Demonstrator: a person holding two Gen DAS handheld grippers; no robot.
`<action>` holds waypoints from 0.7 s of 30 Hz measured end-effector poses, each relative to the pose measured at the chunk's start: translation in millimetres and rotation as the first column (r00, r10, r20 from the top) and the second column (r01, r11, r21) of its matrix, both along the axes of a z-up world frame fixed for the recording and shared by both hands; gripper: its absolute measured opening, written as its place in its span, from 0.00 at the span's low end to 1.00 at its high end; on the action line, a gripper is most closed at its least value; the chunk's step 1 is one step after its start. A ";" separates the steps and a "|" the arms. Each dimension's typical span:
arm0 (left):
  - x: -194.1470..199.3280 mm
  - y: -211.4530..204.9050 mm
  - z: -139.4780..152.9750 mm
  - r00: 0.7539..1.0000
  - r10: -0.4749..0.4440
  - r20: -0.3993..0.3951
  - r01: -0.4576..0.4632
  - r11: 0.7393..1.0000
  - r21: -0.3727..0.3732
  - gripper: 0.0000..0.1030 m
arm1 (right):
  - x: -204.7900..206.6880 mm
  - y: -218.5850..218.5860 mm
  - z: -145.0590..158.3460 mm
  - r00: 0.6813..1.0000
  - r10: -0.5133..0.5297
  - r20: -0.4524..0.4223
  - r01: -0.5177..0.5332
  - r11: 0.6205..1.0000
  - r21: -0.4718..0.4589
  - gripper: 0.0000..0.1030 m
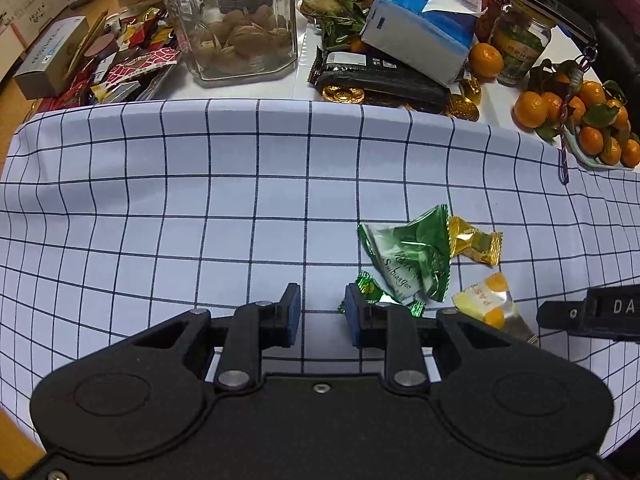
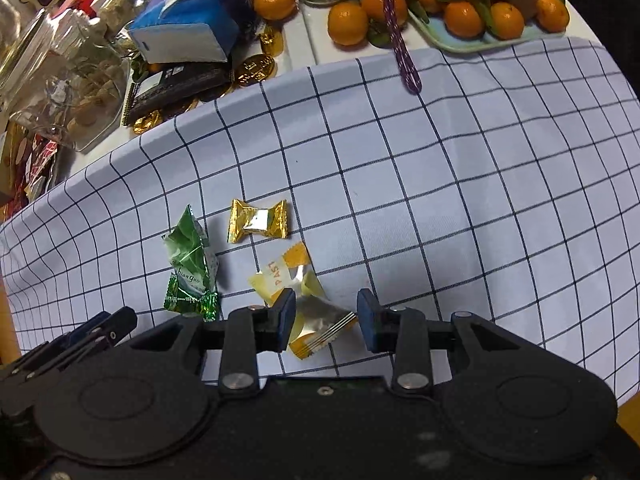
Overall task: Organize snacks
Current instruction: 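Move both open tools back over the remaining candies, then grasp the green-and-white candy packet with the left tool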
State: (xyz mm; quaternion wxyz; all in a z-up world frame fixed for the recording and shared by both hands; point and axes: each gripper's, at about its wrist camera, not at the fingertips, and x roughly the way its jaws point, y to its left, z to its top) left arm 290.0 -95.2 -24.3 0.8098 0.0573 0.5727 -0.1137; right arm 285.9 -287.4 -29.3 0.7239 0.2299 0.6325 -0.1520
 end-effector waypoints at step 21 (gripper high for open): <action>21.4 -35.4 -21.2 1.000 -0.007 0.013 0.007 0.998 -0.062 0.32 | -5.1 -3.4 13.0 1.000 -0.014 0.013 0.014 1.000 -0.002 0.36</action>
